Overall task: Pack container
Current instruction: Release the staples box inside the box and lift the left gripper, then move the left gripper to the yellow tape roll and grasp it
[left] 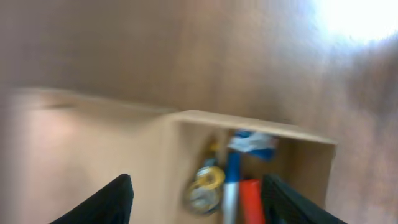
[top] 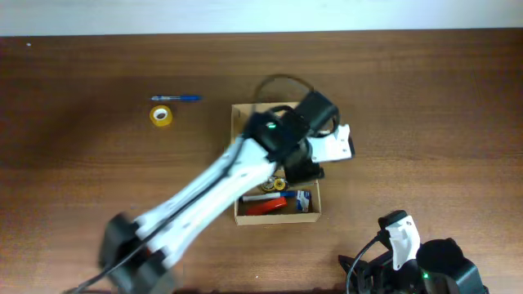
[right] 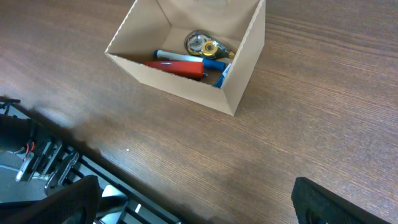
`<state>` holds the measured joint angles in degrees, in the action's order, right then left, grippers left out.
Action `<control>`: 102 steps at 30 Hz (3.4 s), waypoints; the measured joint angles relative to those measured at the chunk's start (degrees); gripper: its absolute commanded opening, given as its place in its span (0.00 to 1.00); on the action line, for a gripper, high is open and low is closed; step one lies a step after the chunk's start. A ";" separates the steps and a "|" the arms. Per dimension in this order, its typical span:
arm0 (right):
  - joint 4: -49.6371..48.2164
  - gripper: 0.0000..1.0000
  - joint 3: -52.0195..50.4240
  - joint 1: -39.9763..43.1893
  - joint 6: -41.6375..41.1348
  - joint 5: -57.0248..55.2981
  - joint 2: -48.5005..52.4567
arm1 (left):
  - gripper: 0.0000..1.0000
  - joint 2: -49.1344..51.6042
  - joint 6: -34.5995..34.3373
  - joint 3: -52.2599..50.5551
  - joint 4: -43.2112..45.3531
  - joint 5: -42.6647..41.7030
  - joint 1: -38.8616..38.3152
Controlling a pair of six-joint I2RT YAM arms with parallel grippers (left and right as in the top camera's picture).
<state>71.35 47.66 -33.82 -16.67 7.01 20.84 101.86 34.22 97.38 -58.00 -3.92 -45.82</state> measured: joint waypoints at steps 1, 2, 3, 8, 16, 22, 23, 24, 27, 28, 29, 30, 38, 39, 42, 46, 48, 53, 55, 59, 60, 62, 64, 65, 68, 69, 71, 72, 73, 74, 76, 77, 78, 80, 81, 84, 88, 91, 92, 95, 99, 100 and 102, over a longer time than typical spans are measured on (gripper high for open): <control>0.00 0.99 0.00 0.00 0.00 0.00 0.00 | 0.65 -1.77 0.00 0.20 0.00 1.09 0.48; 0.00 0.99 0.00 0.00 0.00 0.00 0.00 | 0.65 -4.02 0.00 0.39 -0.07 2.34 1.40; 0.00 0.99 0.00 0.00 -0.02 0.00 0.00 | 0.66 -5.42 0.00 0.57 -0.09 3.21 2.29; 0.00 0.99 0.00 0.00 -0.02 0.00 0.00 | 0.66 -9.99 -0.20 0.85 -1.36 6.27 10.62; 0.00 0.99 0.00 0.00 0.00 0.00 0.00 | 0.71 -10.12 -0.87 0.85 -2.01 7.34 27.50; 0.00 0.99 0.00 0.00 -0.04 0.00 0.00 | 0.80 -9.90 -1.07 0.85 -2.01 6.82 38.21; 0.00 0.99 0.00 0.00 -0.02 0.00 0.00 | 0.80 -9.70 -1.09 0.85 -2.01 6.43 39.50; 0.00 0.99 0.00 0.00 0.00 0.00 0.00 | 0.80 -9.20 -1.07 0.85 -2.01 5.90 41.03; 0.00 0.99 0.00 0.00 -0.02 0.00 0.00 | 0.80 -6.51 -1.09 0.85 -1.84 5.22 43.65; 0.00 0.99 0.00 0.00 -0.02 0.00 0.00 | 0.80 -5.31 -1.09 0.85 -1.49 5.01 44.22; 0.00 0.99 0.00 0.00 0.00 0.00 0.00 | 0.80 -4.22 -1.09 0.85 -1.03 4.87 44.57; 0.00 0.99 0.00 0.00 0.00 0.00 0.00 | 0.80 -2.54 -1.16 0.85 -0.26 4.74 44.96; 0.00 0.99 0.00 0.00 0.00 0.00 0.00 | 0.87 8.11 -5.05 0.85 7.43 4.09 46.23; 0.00 0.99 0.00 0.00 0.00 0.00 0.00 | 0.87 9.57 -6.05 0.85 8.57 4.00 46.51; -0.02 0.99 0.00 0.00 -0.02 0.00 0.00 | 0.95 13.09 -8.24 0.85 11.06 3.89 47.39; -0.02 0.99 0.00 0.00 0.00 0.00 0.00 | 0.99 17.38 -10.40 0.83 13.81 3.91 48.52; 0.00 0.99 0.00 0.00 -0.02 0.00 0.00 | 0.99 18.97 -11.04 0.83 14.62 3.91 48.83; 0.00 0.99 0.00 0.00 0.00 0.00 0.00 | 0.99 21.94 -11.69 0.83 16.76 3.82 48.89; 0.00 0.99 0.00 0.00 0.00 0.00 0.00 | 0.99 22.93 -12.00 0.83 17.46 3.45 48.94; 0.00 0.99 0.00 0.00 0.02 0.00 0.00 | 0.99 24.37 -12.63 0.83 18.49 2.19 49.59; 0.00 0.99 0.00 0.00 0.00 0.00 0.00 | 0.99 24.55 -12.70 0.83 18.49 1.73 49.94; 0.00 0.99 0.00 0.00 -0.02 0.00 0.00 | 0.99 24.65 -12.90 0.83 18.67 0.81 50.69; 0.00 0.99 0.00 0.00 -0.02 0.00 0.00 | 0.99 24.85 -13.07 0.83 18.71 -0.20 51.52; 0.00 0.99 0.00 0.00 -0.02 0.00 0.00 | 0.99 25.11 -13.11 0.83 18.75 -0.44 51.82; 0.00 0.99 0.00 0.00 -0.02 0.00 0.00 | 0.99 26.14 -13.29 0.83 18.82 -0.70 52.06; 0.00 0.99 0.00 0.00 0.00 0.00 0.00 | 0.99 26.67 -13.31 0.83 18.75 -0.83 52.06; 0.00 0.99 0.00 0.00 -0.02 0.00 0.00 | 0.99 27.71 -13.70 0.83 18.73 -1.09 51.93; 0.00 0.99 0.00 0.00 0.00 0.00 0.00 | 0.99 28.13 -13.86 0.83 18.71 -1.27 51.87; 0.00 0.99 0.00 0.00 -0.02 0.00 0.00 | 0.99 28.41 -14.10 0.83 18.67 -1.64 51.84; -0.02 0.99 0.00 0.00 -0.04 0.00 0.00 | 0.99 28.44 -14.14 0.83 18.67 -1.64 51.84; 0.00 0.99 0.00 0.00 0.02 0.00 0.00 | 0.98 28.44 -14.32 0.83 18.62 -1.73 51.84; 0.00 0.99 0.00 0.00 0.00 0.00 0.00 | 0.97 28.44 -14.34 0.83 18.60 -1.73 51.84; 0.00 0.99 0.00 0.00 -0.02 0.00 0.00 | 0.96 28.44 -14.40 0.83 18.58 -1.73 51.84; 0.00 0.99 0.00 0.00 0.00 0.00 0.00 | 0.92 28.44 -14.60 0.83 18.60 -1.75 51.84; 0.00 0.99 0.00 0.00 -0.02 0.00 0.00 | 0.89 28.46 -14.73 0.83 18.60 -1.73 51.84; 0.00 0.99 0.00 0.00 0.00 0.00 0.00 | 0.74 28.55 -15.15 0.83 18.56 -1.92 51.84; 0.00 0.99 0.00 0.00 0.04 0.00 0.00 | 0.63 28.55 -15.17 0.83 18.18 -1.90 51.84; 0.00 0.99 0.00 0.00 0.00 0.00 0.00 | 0.57 28.55 -15.19 0.85 17.75 -1.88 51.84; 0.00 0.99 0.00 0.00 -0.02 0.00 0.00 | 0.56 28.55 -15.17 0.90 17.46 -1.90 51.84; 0.00 0.99 0.00 0.00 -0.02 0.00 0.00 | 0.54 28.55 -15.43 1.11 16.59 -1.90 51.84; 0.00 0.99 0.00 0.00 0.00 0.00 0.00 | 0.47 28.55 -16.83 1.86 13.79 -1.95 51.84; 0.00 0.99 0.00 0.00 0.00 0.00 0.00 | 0.45 28.55 -17.27 2.25 12.48 -2.08 51.84; 0.00 0.99 0.00 0.00 0.04 0.00 0.00 | 0.45 28.76 -17.75 3.34 9.33 -2.58 51.84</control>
<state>71.35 47.66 -33.82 -16.62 7.01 20.84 130.63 16.47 100.73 -48.66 -6.50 6.02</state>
